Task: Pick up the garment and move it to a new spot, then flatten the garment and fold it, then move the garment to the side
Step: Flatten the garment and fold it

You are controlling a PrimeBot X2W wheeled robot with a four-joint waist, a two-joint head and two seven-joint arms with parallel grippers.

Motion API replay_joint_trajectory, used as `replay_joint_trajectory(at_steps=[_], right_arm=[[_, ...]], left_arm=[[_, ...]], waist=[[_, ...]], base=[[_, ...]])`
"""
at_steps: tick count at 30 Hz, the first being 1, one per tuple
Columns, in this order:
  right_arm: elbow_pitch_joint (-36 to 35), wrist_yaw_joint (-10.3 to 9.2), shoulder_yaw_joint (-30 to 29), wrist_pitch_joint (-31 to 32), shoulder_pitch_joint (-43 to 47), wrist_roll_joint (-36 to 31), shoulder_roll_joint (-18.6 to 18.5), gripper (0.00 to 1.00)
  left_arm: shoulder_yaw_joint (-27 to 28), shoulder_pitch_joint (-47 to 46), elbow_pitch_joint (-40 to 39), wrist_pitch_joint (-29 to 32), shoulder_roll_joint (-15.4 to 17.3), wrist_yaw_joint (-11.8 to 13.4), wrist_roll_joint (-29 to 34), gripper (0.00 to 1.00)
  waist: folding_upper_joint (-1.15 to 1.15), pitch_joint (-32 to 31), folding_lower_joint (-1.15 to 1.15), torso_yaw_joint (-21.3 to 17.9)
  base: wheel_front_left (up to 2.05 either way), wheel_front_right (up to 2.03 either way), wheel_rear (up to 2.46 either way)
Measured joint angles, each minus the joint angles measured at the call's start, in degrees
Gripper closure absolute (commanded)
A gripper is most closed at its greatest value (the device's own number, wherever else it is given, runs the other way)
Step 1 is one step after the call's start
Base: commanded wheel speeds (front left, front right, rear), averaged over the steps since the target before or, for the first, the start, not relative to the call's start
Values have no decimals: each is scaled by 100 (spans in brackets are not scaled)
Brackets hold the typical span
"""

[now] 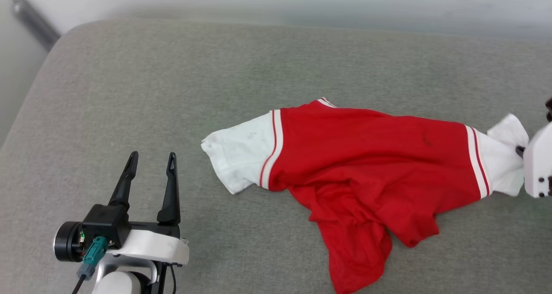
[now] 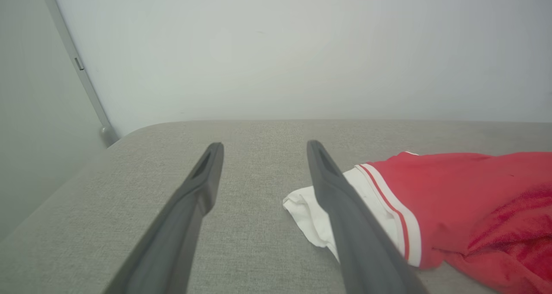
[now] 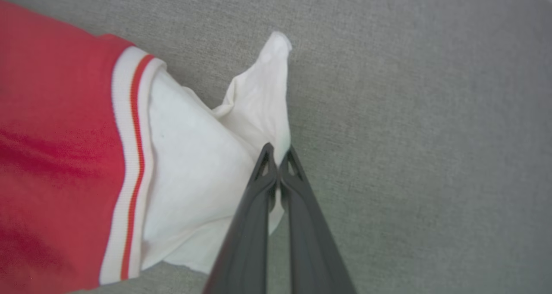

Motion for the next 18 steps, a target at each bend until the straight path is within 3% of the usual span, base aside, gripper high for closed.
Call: replay_joint_trajectory(at_steps=[12,13,14,15,18], right_arm=[[828,0,-1077,-765,794,-593,145,100],[900,0,-1137,-808,860,-635,221,81],[956,0,-1203,-865,899,-665,294,21],[1024,0,-1287,-907,903,-702,344,0],[1139,-1,-1425,-1140,918,-896,474,0]], left_arm=[[8,48,-22,88,102,45,-30,0],[2,48,-22,104,107,48,-38,0],[-9,47,-16,114,113,48,-54,0],[-18,47,-9,132,115,48,-55,0],[-23,48,3,167,137,51,-66,0]], waist=[[0,-109,0,-445],[0,-112,0,-458],[0,-121,0,-469],[0,-136,0,-483],[0,-195,0,-533]], base=[[0,0,0],[0,0,0],[0,0,0],[0,0,0],[0,0,0]])
